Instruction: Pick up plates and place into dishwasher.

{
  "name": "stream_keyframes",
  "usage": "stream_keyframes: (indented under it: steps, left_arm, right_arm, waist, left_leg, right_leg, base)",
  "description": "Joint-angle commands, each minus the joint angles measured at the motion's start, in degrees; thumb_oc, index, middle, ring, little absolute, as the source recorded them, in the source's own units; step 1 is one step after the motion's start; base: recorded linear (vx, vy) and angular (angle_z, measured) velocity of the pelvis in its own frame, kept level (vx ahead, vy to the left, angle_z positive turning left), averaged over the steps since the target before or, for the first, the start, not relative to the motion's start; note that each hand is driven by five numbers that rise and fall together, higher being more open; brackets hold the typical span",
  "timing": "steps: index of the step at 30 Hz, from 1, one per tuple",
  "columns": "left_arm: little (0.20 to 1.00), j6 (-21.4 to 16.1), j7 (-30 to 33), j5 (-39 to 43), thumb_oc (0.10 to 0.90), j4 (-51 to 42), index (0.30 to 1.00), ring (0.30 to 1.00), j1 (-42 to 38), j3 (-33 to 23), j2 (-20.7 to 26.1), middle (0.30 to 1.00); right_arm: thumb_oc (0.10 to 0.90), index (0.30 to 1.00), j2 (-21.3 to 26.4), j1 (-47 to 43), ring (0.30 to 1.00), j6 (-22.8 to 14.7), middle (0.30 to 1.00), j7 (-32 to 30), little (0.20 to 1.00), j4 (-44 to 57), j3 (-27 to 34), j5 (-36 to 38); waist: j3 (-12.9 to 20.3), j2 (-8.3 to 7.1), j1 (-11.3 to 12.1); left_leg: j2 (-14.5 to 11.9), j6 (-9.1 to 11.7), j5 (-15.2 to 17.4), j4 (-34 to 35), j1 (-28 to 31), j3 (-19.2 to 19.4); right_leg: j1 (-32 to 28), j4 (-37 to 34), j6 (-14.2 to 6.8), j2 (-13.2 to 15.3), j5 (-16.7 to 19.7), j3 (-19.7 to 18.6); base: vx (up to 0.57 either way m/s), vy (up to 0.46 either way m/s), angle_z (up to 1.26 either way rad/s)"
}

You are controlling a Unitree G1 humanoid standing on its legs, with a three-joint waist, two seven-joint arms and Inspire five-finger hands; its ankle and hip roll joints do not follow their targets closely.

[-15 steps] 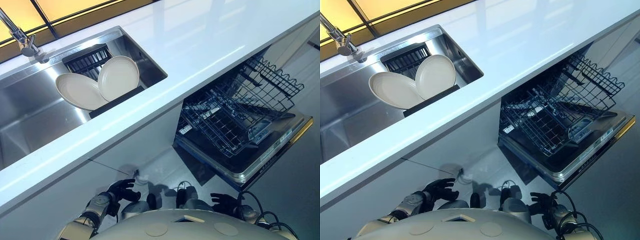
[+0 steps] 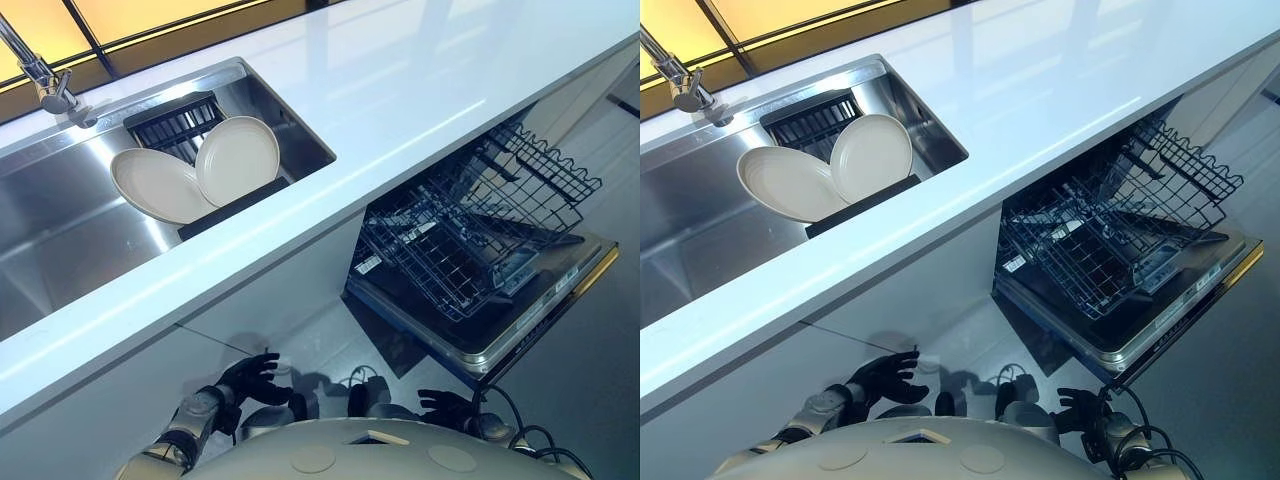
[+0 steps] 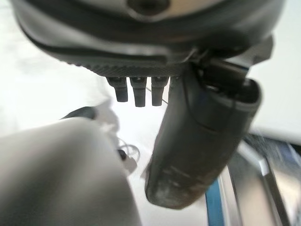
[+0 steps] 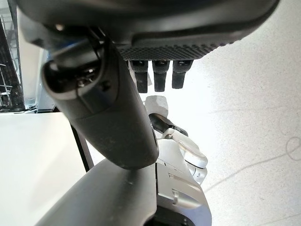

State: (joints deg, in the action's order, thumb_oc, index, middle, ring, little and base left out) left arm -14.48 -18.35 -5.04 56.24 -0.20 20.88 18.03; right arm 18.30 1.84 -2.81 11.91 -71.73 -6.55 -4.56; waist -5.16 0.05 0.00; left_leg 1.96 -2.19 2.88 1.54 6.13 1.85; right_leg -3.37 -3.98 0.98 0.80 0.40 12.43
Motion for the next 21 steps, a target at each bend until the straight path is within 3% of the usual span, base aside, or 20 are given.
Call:
stream_keyframes:
  steps: [1,4,5,6,7,8,9,11,12,13,17,21]
  left_arm:
    - [0.9,-6.69,-0.48,-8.88,0.8,-8.89,0.9,0.9,-6.42,3.35,1.82,0.9]
    - [0.9,-5.57,-6.15,-4.75,0.8,-18.54,0.9,0.9,-9.02,6.44,6.16,0.9]
    - [0.9,-0.44,-14.8,4.02,0.8,-26.32,0.9,0.9,-11.09,6.46,8.02,0.9]
    - [0.9,0.92,-18.69,8.61,0.8,-28.49,0.9,0.9,-11.73,6.56,8.52,0.9]
    - [0.9,4.62,-23.87,15.47,0.8,-33.37,0.9,0.9,-12.61,6.63,8.92,0.9]
    - [0.9,11.12,-29.19,23.8,0.8,-39.6,0.9,0.9,-13.57,6.52,8.57,0.9]
    - [0.9,15.86,-31.43,28.6,0.8,-45.01,0.9,0.9,-13.8,6.4,7.82,0.9]
    - [0.9,21.57,-35.16,36.77,0.8,-51.92,0.9,0.9,-13.75,6.48,6.48,0.9]
    - [0.9,22.56,-37.24,40.56,0.8,-54.15,0.9,0.9,-13.74,6.53,5.92,0.9]
    - [0.9,23.7,-38.09,43.13,0.8,-55.58,0.9,0.9,-13.77,6.6,5.69,0.9]
    - [0.9,33.16,-39.85,65.95,0.8,-63.9,0.9,0.9,-12.46,5.82,-0.63,0.9]
    - [0.9,35.62,-34.76,83.86,0.8,-66.73,0.9,0.9,-11.05,5.47,-8.41,0.9]
  right_arm:
    - [0.8,0.9,1.31,-3.26,0.9,-0.98,0.9,1.8,0.9,0.99,-0.62,0.14]
    - [0.8,0.9,2.02,-3.37,0.9,-1.11,0.9,1.73,0.9,1.3,-1.21,0.08]
    - [0.8,0.9,2.28,-3.52,0.9,-1.26,0.9,1.59,0.9,1.26,-1.34,0.29]
    - [0.8,0.9,2.38,-3.59,0.9,-1.38,0.9,1.53,0.9,1.19,-1.39,0.29]
    - [0.8,0.9,2.51,-3.7,0.9,-1.71,0.9,1.38,0.9,0.88,-1.36,0.33]
    - [0.8,0.9,2.49,-3.79,0.9,-2.23,0.9,1.13,0.9,0.26,-1.09,0.34]
    - [0.8,0.9,2.37,-3.74,0.9,-2.48,0.9,0.94,0.9,-0.1,-0.89,0.31]
    - [0.8,0.9,2.02,-3.52,0.9,-3.06,0.9,0.49,0.9,-0.8,-0.53,0.13]
    - [0.8,0.9,1.82,-3.37,0.9,-3.2,0.9,0.26,0.9,-1.04,-0.62,0.08]
    - [0.8,0.9,1.7,-3.3,0.9,-3.28,0.9,0.06,0.9,-1.18,-0.81,0.13]
    - [0.8,0.9,0.5,-2.78,0.9,-3.86,0.9,-1.28,0.9,-2.17,-2.05,0.38]
    - [0.8,0.9,-0.79,-3.04,0.9,-3.76,0.9,-1.84,0.9,-2.8,-3.22,0.45]
  waist:
    - [0.43,1.73,-0.41]
    - [0.22,2.37,-0.85]
    - [0.11,2.71,-0.9]
    - [0.06,2.84,-0.93]
    - [-0.02,3.11,-0.9]
    - [-0.01,3.38,-0.87]
    - [-0.02,3.48,-0.82]
    - [0.01,3.55,-0.76]
    - [0.09,3.55,-0.76]
    - [0.11,3.53,-0.78]
    - [0.45,3.24,-0.68]
    - [0.67,2.57,-0.44]
  left_leg:
    - [0.42,2.01,0.62,-0.16,-3.52,1.49]
    - [0.6,1.77,0.57,0.03,-3.39,1.61]
    - [0.7,1.6,0.54,0.08,-3.46,1.59]
    - [0.75,1.52,0.54,0.15,-3.45,1.54]
    - [0.84,1.34,0.58,0.26,-3.4,1.39]
    - [0.96,1.13,0.62,0.51,-3.27,1.18]
    - [1.01,1.06,0.67,0.76,-3.02,1.0]
    - [1.07,0.99,0.8,1.16,-2.48,0.7]
    - [1.08,1.0,0.82,1.35,-2.24,0.58]
    - [1.07,1.01,0.83,1.42,-2.13,0.52]
    - [0.96,0.97,1.26,1.72,-1.27,0.11]
    - [0.77,1.14,1.6,1.88,-0.71,-0.26]
  right_leg:
    - [2.3,7.83,-3.63,-0.54,-7.07,-1.6]
    - [2.59,8.24,-3.7,-0.54,-7.2,-1.82]
    - [2.72,8.37,-3.69,-0.51,-7.25,-1.86]
    - [2.77,8.42,-3.67,-0.5,-7.29,-1.88]
    - [2.79,8.5,-3.61,-0.51,-7.38,-1.95]
    - [2.78,8.49,-3.58,-0.57,-7.37,-2.1]
    - [2.55,8.4,-3.61,-0.61,-7.37,-2.16]
    - [1.98,8.15,-3.63,-0.7,-7.42,-2.28]
    - [1.69,8.01,-3.62,-0.76,-7.44,-2.32]
    - [1.54,7.95,-3.6,-0.79,-7.46,-2.38]
    - [0.35,7.32,-3.31,-1.0,-7.64,-2.83]
    - [-0.46,6.88,-2.97,-1.27,-7.78,-2.81]
  base:
    - [-0.03,0.071,-0.18]
    - [-0.02,0.047,-0.1]
    - [0.0,0.0,0.0]
    - [-0.03,0.031,0.0]
    - [0.0,0.0,0.0]
    - [0.0,0.0,0.0]
    - [0.0,-0.009,0.03]
    - [0.02,-0.021,0.06]
    - [0.03,-0.019,0.04]
    - [0.04,-0.021,-0.01]
    - [0.04,-0.034,-0.02]
    - [0.03,-0.048,-0.01]
